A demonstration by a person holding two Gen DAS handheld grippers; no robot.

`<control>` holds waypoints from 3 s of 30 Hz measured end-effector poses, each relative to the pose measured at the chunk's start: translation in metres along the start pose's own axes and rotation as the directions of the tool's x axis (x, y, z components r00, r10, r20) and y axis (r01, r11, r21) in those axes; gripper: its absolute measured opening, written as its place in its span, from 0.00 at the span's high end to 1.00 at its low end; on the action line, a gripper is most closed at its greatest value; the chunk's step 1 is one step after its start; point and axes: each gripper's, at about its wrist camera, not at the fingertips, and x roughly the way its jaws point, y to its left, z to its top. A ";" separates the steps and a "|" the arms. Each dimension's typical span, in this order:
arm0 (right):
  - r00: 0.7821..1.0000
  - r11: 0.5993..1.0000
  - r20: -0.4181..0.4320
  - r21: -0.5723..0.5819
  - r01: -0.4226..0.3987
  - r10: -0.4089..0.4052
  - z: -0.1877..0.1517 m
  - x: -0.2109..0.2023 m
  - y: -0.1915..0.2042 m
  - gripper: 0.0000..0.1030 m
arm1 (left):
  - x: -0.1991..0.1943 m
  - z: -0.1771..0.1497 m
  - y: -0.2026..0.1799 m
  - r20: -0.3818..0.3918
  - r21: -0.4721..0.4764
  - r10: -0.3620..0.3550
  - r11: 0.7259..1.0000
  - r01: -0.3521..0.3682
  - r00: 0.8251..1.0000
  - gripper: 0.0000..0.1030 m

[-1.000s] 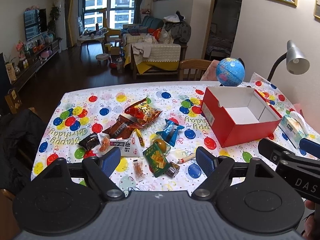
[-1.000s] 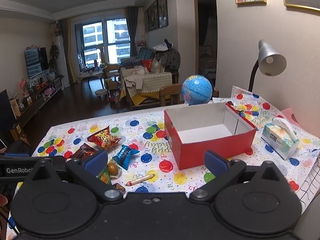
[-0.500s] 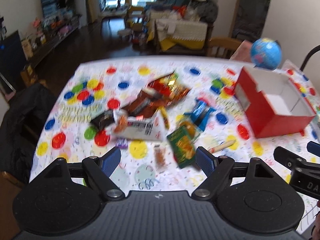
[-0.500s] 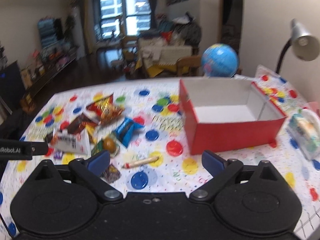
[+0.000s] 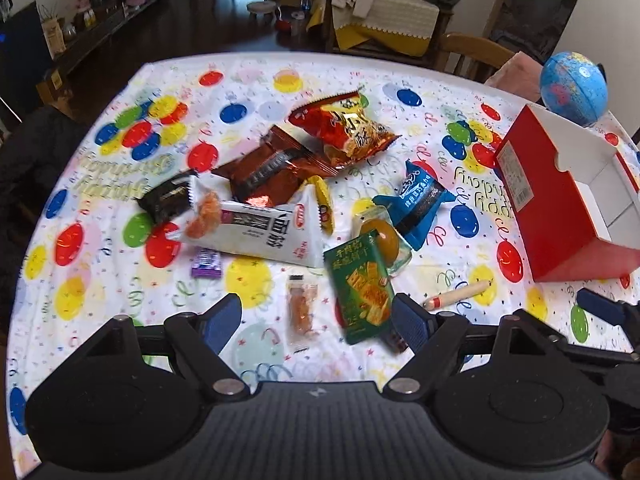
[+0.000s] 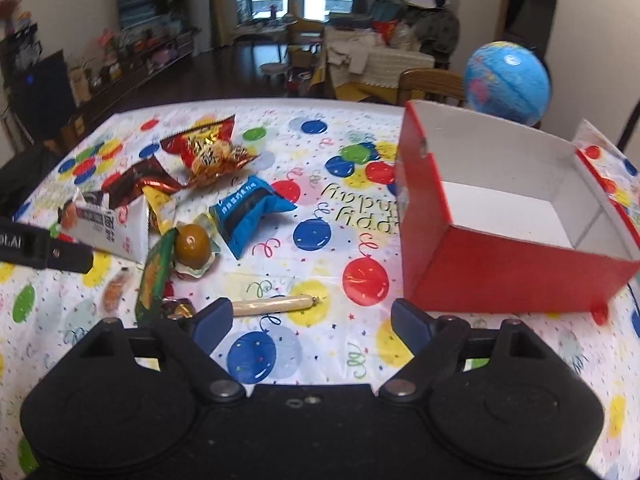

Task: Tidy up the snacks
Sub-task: 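Grasp the green biscuit box with the left gripper while the right gripper grasps the wooden stick, then carry the green box and wooden stick into the red box and release both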

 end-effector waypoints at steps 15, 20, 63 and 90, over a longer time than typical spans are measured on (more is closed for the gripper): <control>0.956 0.942 -0.254 0.332 -0.056 0.146 0.028 0.073 -0.022 0.40 | 0.068 0.036 -0.014 -0.172 -0.073 -0.032 0.997 0.020 0.985 0.20; 0.942 0.912 -0.303 0.411 -0.007 0.144 0.035 0.085 -0.023 0.47 | 0.080 0.040 -0.012 -0.198 -0.093 -0.046 0.995 0.028 0.979 0.21; 0.945 0.883 -0.262 0.466 -0.056 0.198 0.033 0.070 -0.024 0.92 | 0.075 0.026 0.019 -0.214 -0.202 -0.140 0.975 0.096 0.967 0.89; 0.993 0.922 -0.061 0.380 -0.071 0.102 0.051 -0.076 -0.061 0.92 | -0.049 0.034 -0.069 -0.071 0.086 -0.247 0.964 0.253 0.966 0.89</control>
